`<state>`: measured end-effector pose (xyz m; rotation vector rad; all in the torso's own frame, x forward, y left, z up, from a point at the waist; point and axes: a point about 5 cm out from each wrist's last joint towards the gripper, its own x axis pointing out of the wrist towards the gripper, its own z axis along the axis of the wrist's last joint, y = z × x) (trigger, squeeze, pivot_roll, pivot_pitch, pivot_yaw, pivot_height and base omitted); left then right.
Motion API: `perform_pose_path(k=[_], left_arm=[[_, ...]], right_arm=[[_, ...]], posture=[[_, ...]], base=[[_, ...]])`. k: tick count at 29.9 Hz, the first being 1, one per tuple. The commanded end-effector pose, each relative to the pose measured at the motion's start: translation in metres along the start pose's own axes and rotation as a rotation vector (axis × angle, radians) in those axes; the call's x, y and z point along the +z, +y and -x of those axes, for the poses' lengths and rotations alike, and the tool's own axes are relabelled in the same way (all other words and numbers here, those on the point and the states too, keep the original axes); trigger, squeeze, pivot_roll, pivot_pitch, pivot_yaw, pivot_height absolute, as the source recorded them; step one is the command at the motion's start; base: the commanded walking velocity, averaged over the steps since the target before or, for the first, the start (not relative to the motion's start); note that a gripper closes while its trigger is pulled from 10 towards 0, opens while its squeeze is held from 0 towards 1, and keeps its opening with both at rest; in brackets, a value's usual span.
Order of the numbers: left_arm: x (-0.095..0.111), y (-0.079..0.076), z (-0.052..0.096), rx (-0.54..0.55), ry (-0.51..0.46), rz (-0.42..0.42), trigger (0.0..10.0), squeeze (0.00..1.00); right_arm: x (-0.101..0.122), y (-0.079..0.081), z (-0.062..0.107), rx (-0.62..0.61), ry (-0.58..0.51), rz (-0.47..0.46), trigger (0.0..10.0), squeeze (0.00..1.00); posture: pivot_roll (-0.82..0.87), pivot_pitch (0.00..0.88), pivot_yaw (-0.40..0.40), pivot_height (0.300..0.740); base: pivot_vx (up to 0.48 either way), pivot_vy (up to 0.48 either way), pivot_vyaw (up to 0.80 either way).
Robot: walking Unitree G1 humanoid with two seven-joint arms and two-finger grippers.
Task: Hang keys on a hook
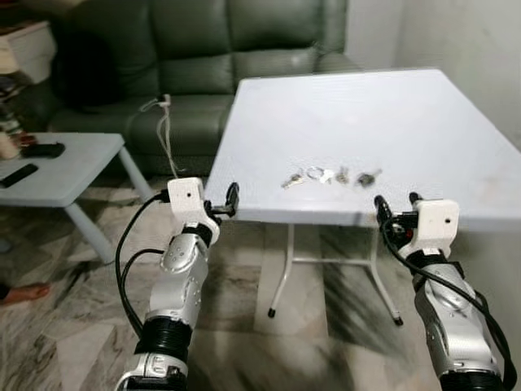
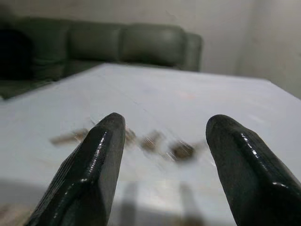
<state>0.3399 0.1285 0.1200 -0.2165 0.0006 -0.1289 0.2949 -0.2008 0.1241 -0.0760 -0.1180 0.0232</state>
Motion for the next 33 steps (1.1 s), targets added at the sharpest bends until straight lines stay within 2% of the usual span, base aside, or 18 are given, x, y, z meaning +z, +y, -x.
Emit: perform_pose_path(k=[1,25,29,33], left_arm=[[0.0019,0.0068,0.0008,0.018,-0.003,-0.009,10.0,0.0],[0.0033,0.0075,0.003,0.02,-0.005,-0.006,10.0,0.0],[0.0075,0.0039,0.0061,0.003,-0.058,-0.025,10.0,0.0],[0.0053,-0.001,0.0084,-0.034,-0.04,-0.078,10.0,0.0]], right_arm=[[0.0008,0.0068,-0.0006,0.018,-0.007,-0.022,10.0,0.0],[0.0007,0.0057,0.001,0.01,-0.002,-0.051,10.0,0.0],[-0.0009,0.0075,0.0028,0.038,0.004,-0.042,10.0,0.0],[-0.0019,0.0035,0.0031,0.054,0.01,-0.036,10.0,0.0]], posture=[[-0.1,0.0,0.026,0.74],[-0.1,0.0,0.025,0.74],[-0.09,0.0,0.026,0.74],[-0.09,0.0,0.025,0.74]], base=[[0.364,0.0,0.0],[0.362,0.0,0.0],[0.167,0.0,0.0],[0.0,0.0,0.0]])
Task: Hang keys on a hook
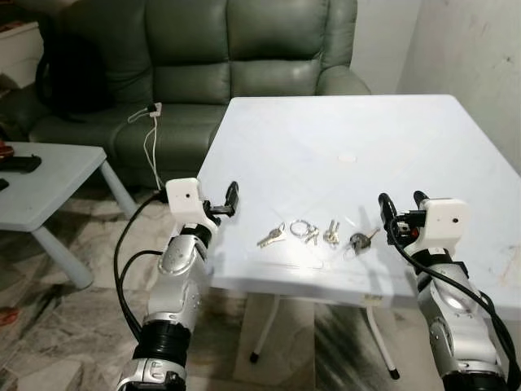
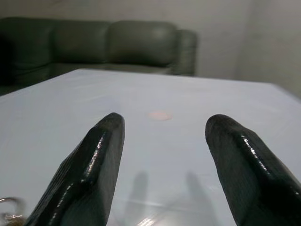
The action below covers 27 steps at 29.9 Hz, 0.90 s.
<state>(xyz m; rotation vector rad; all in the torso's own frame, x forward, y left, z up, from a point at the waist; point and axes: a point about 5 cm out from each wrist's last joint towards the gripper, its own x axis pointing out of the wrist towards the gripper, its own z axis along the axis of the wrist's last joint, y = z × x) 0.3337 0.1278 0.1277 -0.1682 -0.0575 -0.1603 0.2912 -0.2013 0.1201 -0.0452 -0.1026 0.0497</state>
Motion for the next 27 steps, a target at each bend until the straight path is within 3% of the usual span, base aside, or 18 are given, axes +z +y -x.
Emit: perform_pose_path(k=[1,8,9,10,11,17,25,26,27], left_arm=[[-0.002,0.0,0.003,-0.014,0.012,-0.026,10.0,0.0],[-0.007,-0.018,0.017,-0.149,0.006,-0.078,10.0,0.0],[-0.009,-0.021,0.019,-0.166,0.01,-0.085,10.0,0.0],[-0.01,-0.023,0.021,-0.177,0.013,-0.09,10.0,0.0],[-0.012,-0.026,0.024,-0.19,0.017,-0.093,10.0,0.0],[-0.021,-0.04,0.039,-0.264,0.039,-0.091,10.0,0.0],[-0.025,-0.053,0.049,-0.338,0.047,-0.115,10.0,0.0],[-0.025,-0.054,0.049,-0.338,0.044,-0.12,10.0,0.0],[-0.025,-0.055,0.051,-0.348,0.041,-0.114,10.0,0.0]], right_arm=[[0.002,0.003,-0.001,0.04,-0.004,0.002,10.0,0.0],[0.001,0.004,0.005,0.145,0.005,0.021,10.0,0.0],[0.001,0.005,0.007,0.163,0.004,0.015,10.0,0.77],[0.001,0.006,0.009,0.174,0.002,0.011,10.0,0.77],[0.001,0.007,0.011,0.188,0.002,0.001,10.0,1.0],[-0.004,0.016,0.025,0.262,0.01,-0.021,10.0,1.0],[-0.013,0.025,0.033,0.274,0.076,-0.001,10.0,1.0],[-0.013,0.025,0.032,0.276,0.076,-0.008,10.0,0.81],[-0.013,0.027,0.032,0.271,0.08,-0.015,10.0,0.0]], posture=[[-0.09,0.0,0.024,0.74],[-0.08,0.0,0.017,0.74],[-0.08,0.0,0.017,0.74],[-0.08,0.0,0.016,0.74],[-0.08,0.0,0.015,0.74],[-0.08,0.0,0.012,0.74],[-0.08,0.0,0.013,0.74],[-0.08,0.0,0.012,0.74],[-0.08,0.0,0.012,0.74]], base=[[0.0,0.0,0.0],[0.0,0.0,0.0],[0.0,0.0,0.0],[0.0,0.0,0.0],[0.0,0.0,0.0],[0.0,0.0,0.0],[0.0,0.0,0.0],[0.0,0.0,0.0],[0.0,0.0,0.0]])
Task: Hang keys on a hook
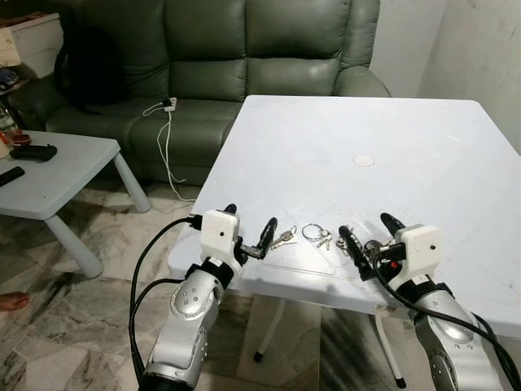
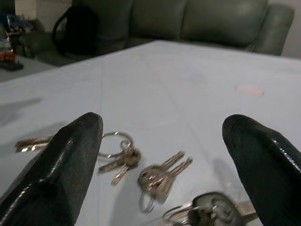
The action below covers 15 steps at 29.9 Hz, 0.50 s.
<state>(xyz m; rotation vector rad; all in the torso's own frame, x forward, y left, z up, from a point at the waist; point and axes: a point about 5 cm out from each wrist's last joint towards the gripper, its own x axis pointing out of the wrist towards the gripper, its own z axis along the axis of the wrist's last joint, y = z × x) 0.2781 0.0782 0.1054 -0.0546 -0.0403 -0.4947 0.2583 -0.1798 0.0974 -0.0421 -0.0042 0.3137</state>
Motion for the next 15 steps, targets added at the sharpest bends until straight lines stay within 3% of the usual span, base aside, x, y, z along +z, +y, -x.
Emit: perform_pose_path(k=[1,15], left_arm=[[0.003,-0.002,0.002,-0.015,-0.009,-0.019,10.0,0.0],[0.004,-0.007,0.003,-0.024,-0.006,-0.018,10.0,0.0]], right_arm=[[0.006,0.003,-0.003,-0.001,-0.01,0.0,10.0,0.0],[-0.01,0.019,-0.003,-0.094,0.11,-0.05,10.0,0.0]], posture=[[-0.08,0.0,0.012,0.74],[-0.07,0.0,0.006,0.74]], base=[[0.0,0.0,0.0],[0.0,0.0,0.0]])
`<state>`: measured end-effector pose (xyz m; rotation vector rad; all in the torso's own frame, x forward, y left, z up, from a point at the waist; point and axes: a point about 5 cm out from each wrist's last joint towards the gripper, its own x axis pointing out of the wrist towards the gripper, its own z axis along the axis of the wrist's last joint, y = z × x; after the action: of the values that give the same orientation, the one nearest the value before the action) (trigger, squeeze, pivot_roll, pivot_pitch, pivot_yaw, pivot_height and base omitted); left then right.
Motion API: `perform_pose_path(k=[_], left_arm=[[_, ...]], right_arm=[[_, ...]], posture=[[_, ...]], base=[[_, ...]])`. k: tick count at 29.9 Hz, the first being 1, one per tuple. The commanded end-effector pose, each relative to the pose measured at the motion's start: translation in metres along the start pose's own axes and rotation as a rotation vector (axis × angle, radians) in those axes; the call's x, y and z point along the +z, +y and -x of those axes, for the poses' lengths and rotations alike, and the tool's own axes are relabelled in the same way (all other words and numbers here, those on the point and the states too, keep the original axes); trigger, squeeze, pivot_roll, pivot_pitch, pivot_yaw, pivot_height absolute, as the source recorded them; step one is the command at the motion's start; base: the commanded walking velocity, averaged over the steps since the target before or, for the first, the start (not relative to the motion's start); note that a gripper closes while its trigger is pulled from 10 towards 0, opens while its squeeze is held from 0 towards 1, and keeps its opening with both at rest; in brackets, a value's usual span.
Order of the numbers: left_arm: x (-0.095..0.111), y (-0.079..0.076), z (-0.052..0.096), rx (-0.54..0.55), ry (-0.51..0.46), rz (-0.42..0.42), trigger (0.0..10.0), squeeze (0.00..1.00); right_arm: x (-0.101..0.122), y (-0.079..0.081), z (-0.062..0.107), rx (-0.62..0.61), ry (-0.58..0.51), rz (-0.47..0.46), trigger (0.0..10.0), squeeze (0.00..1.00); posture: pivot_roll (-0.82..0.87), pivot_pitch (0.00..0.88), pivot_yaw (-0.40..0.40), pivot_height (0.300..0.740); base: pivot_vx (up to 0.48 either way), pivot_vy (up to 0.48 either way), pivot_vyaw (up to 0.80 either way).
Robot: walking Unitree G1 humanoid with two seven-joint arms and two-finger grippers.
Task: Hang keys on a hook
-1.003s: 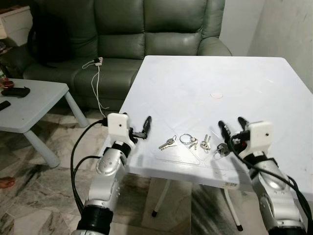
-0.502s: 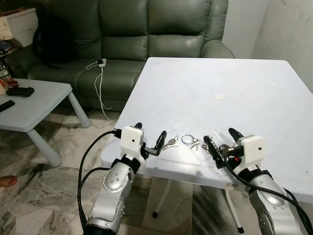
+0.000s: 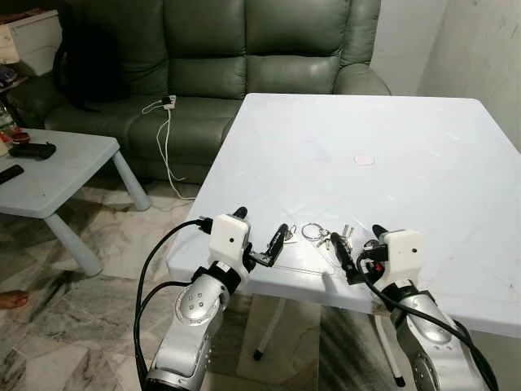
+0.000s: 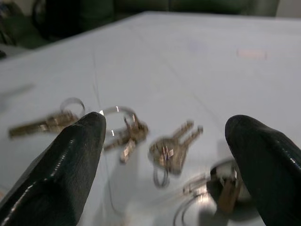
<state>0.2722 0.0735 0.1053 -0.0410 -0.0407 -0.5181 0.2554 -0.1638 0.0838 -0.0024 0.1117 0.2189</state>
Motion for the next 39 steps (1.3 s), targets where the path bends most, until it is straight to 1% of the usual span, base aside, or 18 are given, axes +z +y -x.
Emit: perform_pose_path(k=[1,6,17,18,19,20,22,23,25,26,27,28,29,32,33,34,35,39], left_arm=[[0.004,0.0,0.0,0.0,-0.012,-0.006,10.0,0.0],[0.005,0.0,0.001,-0.001,-0.012,-0.003,10.0,0.0],[0.005,-0.002,0.002,-0.002,-0.009,0.004,10.0,0.0],[0.005,-0.002,0.002,-0.001,-0.008,0.004,10.0,0.0],[0.004,-0.002,0.002,0.0,-0.006,0.006,10.0,0.0],[0.004,-0.002,0.002,-0.002,-0.006,0.005,10.0,0.0],[0.004,-0.002,0.002,-0.003,-0.005,0.003,10.0,0.0],[0.004,-0.002,0.002,-0.001,-0.005,0.009,10.0,0.0],[0.005,-0.002,0.002,0.0,-0.008,0.009,10.0,0.0],[0.005,-0.001,0.002,0.001,-0.007,0.009,10.0,0.0],[0.005,-0.001,0.003,0.002,-0.007,0.01,10.0,0.0],[0.005,-0.001,0.002,0.002,-0.006,0.01,10.0,0.0],[0.005,-0.002,0.003,0.001,-0.005,0.009,10.0,0.0],[0.005,-0.002,0.002,0.002,-0.004,0.011,10.0,0.0],[0.005,-0.002,0.002,0.003,-0.004,0.011,10.0,0.0],[0.005,-0.002,0.003,0.003,-0.005,0.013,10.0,0.0],[0.005,-0.002,0.003,0.003,-0.004,0.014,10.0,0.0],[0.005,-0.001,0.003,0.002,-0.006,0.013,10.0,0.0]], right_arm=[[0.002,0.002,0.0,-0.004,0.01,0.003,10.0,0.0],[-0.001,0.0,0.002,-0.055,0.048,-0.009,10.0,0.0],[0.0,0.001,0.003,-0.119,0.046,-0.038,10.0,0.0],[0.0,0.0,0.003,-0.126,0.045,-0.034,6.4,0.0],[-0.001,0.0,0.004,-0.125,0.042,-0.04,3.8,0.0],[-0.001,-0.001,0.004,-0.132,0.043,-0.028,2.7,0.0],[-0.002,-0.002,0.004,-0.139,0.047,-0.021,2.7,0.0],[-0.002,-0.003,0.005,-0.142,0.049,-0.022,1.6,0.0],[-0.001,-0.004,0.005,-0.143,0.051,-0.023,1.6,0.0],[-0.002,-0.005,0.006,-0.145,0.052,-0.024,0.1,0.0],[-0.001,-0.005,0.006,-0.146,0.051,-0.021,0.0,0.0],[-0.002,-0.006,0.006,-0.149,0.054,-0.017,1.9,0.0],[-0.003,-0.006,0.007,-0.153,0.058,-0.014,2.9,0.0],[-0.003,-0.006,0.007,-0.153,0.061,-0.014,2.3,0.0],[-0.003,-0.006,0.008,-0.153,0.063,-0.014,3.0,0.0],[-0.003,-0.006,0.008,-0.153,0.065,-0.012,3.3,0.0],[-0.004,-0.007,0.009,-0.156,0.069,-0.01,4.2,0.0],[-0.005,-0.008,0.011,-0.16,0.076,-0.004,4.2,0.0]], posture=[[-0.07,0.0,0.006,0.74],[-0.07,0.0,0.005,0.74],[-0.07,0.0,0.007,0.74],[-0.07,0.0,0.008,0.74],[-0.07,0.0,0.009,0.74],[-0.07,0.0,0.01,0.74],[-0.07,0.0,0.01,0.74],[-0.07,0.0,0.01,0.74],[-0.07,0.0,0.01,0.74],[-0.07,0.0,0.011,0.74],[-0.07,0.0,0.011,0.74],[-0.07,0.0,0.011,0.74],[-0.07,0.0,0.01,0.74],[-0.07,0.0,0.011,0.74],[-0.07,0.001,0.011,0.74],[-0.07,0.002,0.011,0.74],[-0.07,0.003,0.011,0.74],[-0.07,0.005,0.013,0.74]], base=[[0.0,0.0,0.0],[0.0,0.0,0.0],[0.0,0.0,0.0],[0.0,0.0,0.0],[0.0,0.0,0.0],[0.0,0.0,0.0],[0.0,0.0,0.0],[0.0,0.0,0.0],[0.0,0.0,0.0],[0.0,0.0,0.0],[0.0,0.0,0.0],[0.0,0.0,0.0],[0.0,0.0,0.0],[0.0,0.0,0.0],[0.0,0.0,0.0],[0.0,0.0,0.0],[0.0,0.0,0.0],[0.0,0.0,0.0]])
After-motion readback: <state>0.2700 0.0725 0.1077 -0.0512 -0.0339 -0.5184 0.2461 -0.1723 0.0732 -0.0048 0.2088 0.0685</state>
